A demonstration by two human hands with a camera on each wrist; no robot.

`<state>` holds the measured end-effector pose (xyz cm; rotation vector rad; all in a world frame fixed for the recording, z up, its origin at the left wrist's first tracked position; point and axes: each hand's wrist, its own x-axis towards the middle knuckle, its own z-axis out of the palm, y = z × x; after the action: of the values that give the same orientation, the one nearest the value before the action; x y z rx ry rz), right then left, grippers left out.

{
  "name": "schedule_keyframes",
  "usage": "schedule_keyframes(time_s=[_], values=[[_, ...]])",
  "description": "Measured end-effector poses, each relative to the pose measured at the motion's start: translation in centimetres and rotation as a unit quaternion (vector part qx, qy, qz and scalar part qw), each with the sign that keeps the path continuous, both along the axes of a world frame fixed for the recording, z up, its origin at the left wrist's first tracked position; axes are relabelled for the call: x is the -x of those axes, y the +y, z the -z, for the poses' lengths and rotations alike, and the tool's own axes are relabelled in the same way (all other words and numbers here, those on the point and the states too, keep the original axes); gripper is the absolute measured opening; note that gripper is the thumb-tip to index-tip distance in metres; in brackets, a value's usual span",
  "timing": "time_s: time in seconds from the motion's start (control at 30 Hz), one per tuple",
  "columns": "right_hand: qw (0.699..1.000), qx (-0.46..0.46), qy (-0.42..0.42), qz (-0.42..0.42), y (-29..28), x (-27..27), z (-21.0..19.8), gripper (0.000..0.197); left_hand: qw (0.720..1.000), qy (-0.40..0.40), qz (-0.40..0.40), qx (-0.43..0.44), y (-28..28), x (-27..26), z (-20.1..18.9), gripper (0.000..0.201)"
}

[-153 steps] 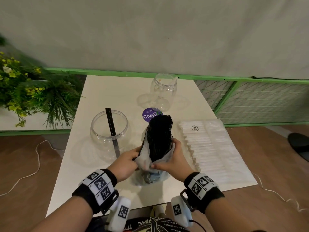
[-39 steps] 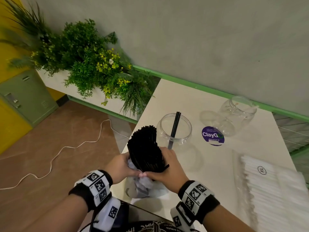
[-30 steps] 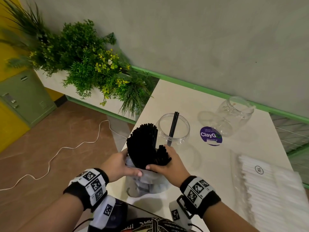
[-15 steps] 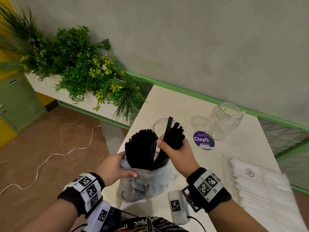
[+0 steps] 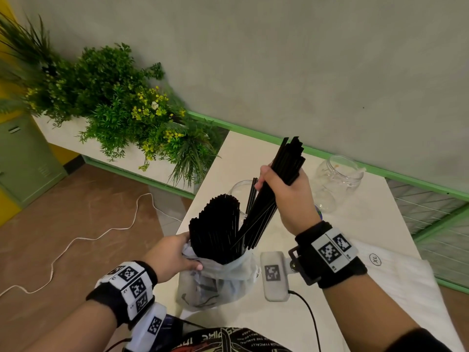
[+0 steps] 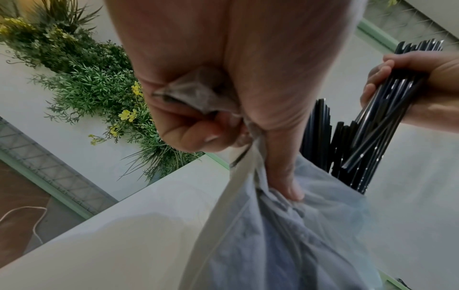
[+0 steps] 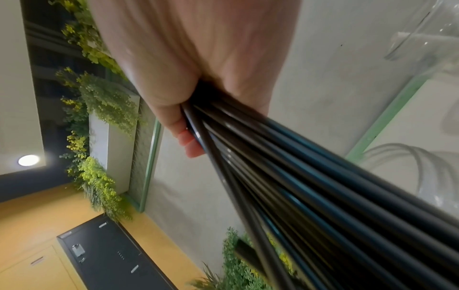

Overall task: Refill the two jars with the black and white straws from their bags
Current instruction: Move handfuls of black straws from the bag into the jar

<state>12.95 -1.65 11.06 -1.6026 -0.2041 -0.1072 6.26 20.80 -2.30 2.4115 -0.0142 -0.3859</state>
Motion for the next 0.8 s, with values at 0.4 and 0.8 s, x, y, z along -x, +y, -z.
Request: schedule_keyframes(time_s=[0.4, 0.8], values=[[0.996, -0.074, 0.030, 0.032, -4.0, -1.9, -2.4, 0.007, 1.000, 0.010, -0.003, -0.008, 0.0, -0.3, 0.3, 0.053], [0.982, -0.021, -0.110, 0.149, -1.6, -4.7, -2.7, 0.016, 1.000, 0.007, -0.001, 0.001, -0.2, -0.1, 0.1, 0.046]])
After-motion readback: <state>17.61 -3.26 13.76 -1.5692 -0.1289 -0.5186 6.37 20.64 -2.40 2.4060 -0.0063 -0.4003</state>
